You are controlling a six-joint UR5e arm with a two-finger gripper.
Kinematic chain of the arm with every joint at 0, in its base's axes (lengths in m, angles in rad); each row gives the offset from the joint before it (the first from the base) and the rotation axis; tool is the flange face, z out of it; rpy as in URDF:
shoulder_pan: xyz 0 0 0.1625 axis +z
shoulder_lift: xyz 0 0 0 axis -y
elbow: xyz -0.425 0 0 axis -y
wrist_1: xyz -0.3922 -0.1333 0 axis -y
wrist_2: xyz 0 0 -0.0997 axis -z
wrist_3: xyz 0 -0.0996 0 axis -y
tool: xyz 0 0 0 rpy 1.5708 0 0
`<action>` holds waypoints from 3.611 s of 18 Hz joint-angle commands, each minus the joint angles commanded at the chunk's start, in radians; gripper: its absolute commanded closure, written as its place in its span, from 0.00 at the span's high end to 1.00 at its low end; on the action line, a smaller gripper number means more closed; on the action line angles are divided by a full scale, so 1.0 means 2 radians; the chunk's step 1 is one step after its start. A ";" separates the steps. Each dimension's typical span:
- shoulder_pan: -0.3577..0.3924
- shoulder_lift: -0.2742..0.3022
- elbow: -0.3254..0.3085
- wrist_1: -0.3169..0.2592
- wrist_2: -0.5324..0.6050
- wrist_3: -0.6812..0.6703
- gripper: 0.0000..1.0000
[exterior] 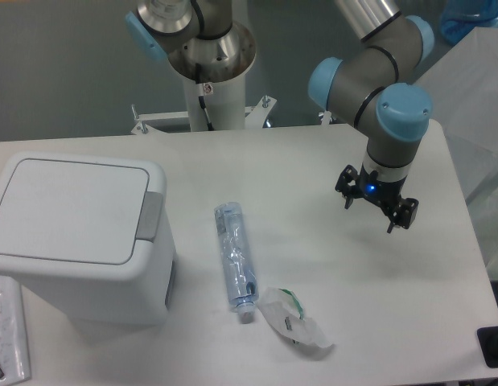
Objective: Open the trash can
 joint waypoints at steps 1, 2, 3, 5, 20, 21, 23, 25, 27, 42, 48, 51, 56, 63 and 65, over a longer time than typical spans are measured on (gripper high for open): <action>0.000 0.000 0.000 0.000 0.000 0.000 1.00; 0.000 0.000 0.000 0.000 0.000 0.000 1.00; 0.000 0.001 -0.001 0.000 -0.001 0.000 1.00; 0.002 0.002 0.001 0.000 -0.011 -0.001 1.00; -0.012 0.005 0.064 0.001 -0.159 -0.187 1.00; -0.024 0.005 0.075 0.001 -0.160 -0.211 1.00; -0.046 0.005 0.096 0.001 -0.165 -0.267 1.00; -0.069 0.005 0.122 0.001 -0.170 -0.325 1.00; -0.088 0.005 0.142 0.001 -0.182 -0.369 1.00; -0.167 0.116 0.055 0.001 -0.268 -0.439 1.00; -0.169 0.118 0.042 0.001 -0.275 -0.439 1.00; -0.169 0.114 0.040 0.001 -0.275 -0.439 1.00; -0.171 0.113 0.038 0.001 -0.274 -0.439 1.00; -0.171 0.110 0.038 0.001 -0.274 -0.439 1.00; -0.171 0.109 0.038 0.001 -0.274 -0.439 1.00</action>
